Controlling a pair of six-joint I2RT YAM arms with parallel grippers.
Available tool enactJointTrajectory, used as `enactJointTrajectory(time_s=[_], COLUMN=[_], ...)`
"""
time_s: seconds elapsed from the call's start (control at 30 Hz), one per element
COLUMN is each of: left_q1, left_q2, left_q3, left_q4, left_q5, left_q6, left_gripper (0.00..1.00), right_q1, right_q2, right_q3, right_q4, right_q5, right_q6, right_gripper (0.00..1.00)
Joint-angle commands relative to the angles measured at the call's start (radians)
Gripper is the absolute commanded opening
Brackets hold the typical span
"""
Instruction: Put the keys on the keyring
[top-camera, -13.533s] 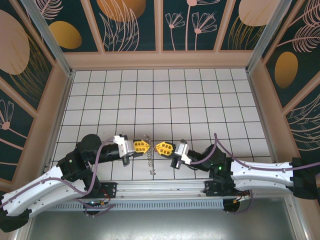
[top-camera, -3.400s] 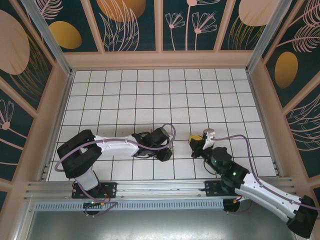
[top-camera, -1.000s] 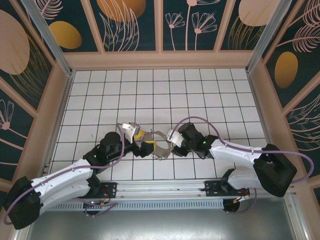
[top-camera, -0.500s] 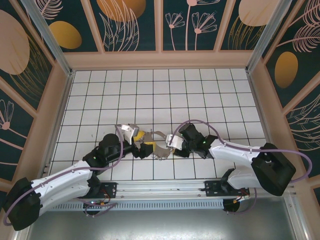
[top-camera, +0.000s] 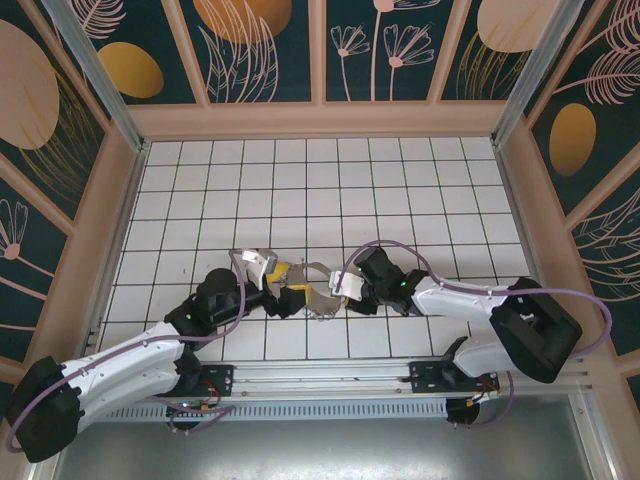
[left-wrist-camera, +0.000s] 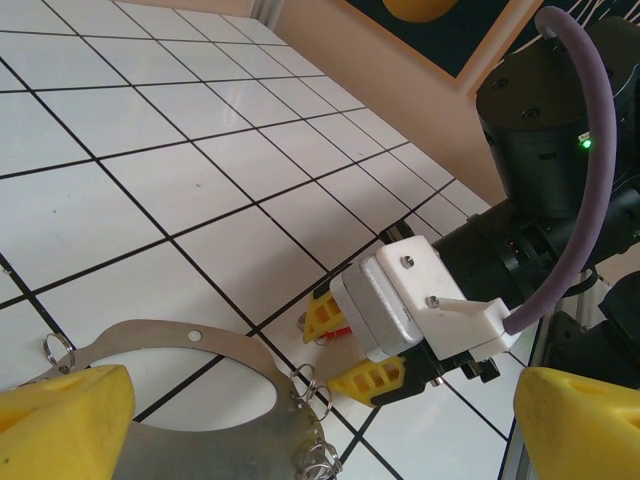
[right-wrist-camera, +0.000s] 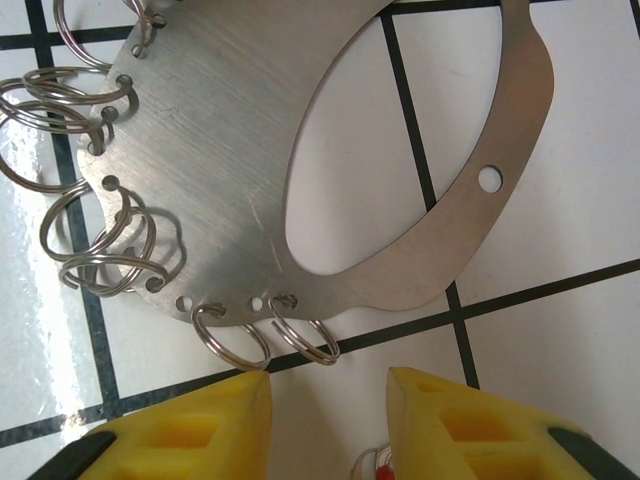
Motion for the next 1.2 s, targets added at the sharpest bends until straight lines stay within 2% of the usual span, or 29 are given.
enactJointTrajectory(time_s=[0.0,0.7,1.17], left_q1=[0.006,0.007,0.007], left_q2=[-0.003,-0.019,-0.037], left_q3=[-0.011,-0.030,-0.042], left_q4=[0.049,0.048,0.044], left_q5=[0.015,0.007,-0.003], left_q6=[-0.012,-0.024,-0.033], left_gripper=[0.97,0.96,0.96], right_q1=[-0.004,0.031,0.059], right_q2=[0.009,0.059,0.084], right_q3=[0.007,0.039,0.053], right_q4=[0.048,0.024,0.017], right_q5=[-0.005,-0.046,-0.056], right_q6=[-0.019,-0.031,-0.031], right_gripper=[0.32,0.31,0.20])
